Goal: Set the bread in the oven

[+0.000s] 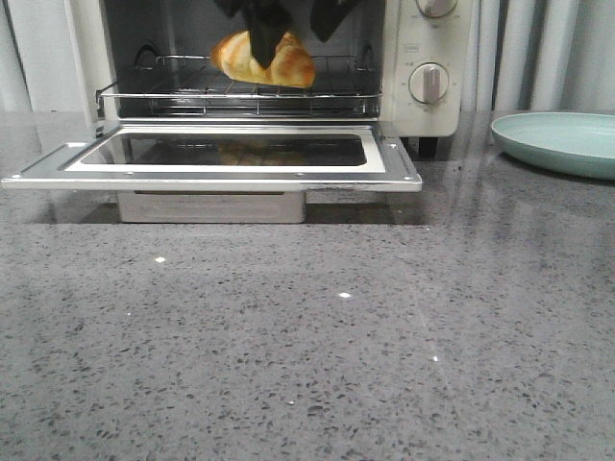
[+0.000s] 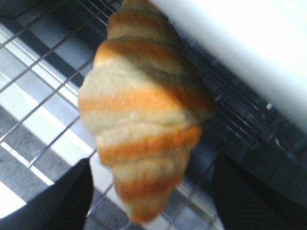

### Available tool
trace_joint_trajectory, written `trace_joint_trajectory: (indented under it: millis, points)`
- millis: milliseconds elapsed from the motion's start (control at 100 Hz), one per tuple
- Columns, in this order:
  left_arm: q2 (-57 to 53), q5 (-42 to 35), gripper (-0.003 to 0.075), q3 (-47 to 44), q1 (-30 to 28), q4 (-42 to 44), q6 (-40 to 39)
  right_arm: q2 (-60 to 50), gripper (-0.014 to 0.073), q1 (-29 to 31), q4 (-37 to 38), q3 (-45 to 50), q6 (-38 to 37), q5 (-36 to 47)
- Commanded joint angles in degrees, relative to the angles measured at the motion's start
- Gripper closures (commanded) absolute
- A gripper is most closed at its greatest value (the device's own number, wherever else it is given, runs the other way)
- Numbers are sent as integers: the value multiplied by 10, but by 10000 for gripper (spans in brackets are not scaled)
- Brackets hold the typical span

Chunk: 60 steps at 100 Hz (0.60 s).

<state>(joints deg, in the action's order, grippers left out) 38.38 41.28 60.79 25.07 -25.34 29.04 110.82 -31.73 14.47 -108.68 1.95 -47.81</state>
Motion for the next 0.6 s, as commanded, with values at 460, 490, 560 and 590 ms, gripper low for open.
trace_joint_trajectory:
  millis: [460, 490, 560, 590]
  points:
    - [-256, -124, 742, -237, 0, 261, -247, -528, 658, -18, -100, 443, -8, 160]
    - [-264, -128, 742, -251, 0, 261, -247, -560, 658, -18, -87, 468, -8, 162]
    - [-276, -146, 741, -280, 0, 261, -247, -637, 662, -18, -55, 523, -8, 163]
    - [-278, -158, 741, -291, 0, 261, -247, -667, 662, -17, -43, 543, -8, 163]
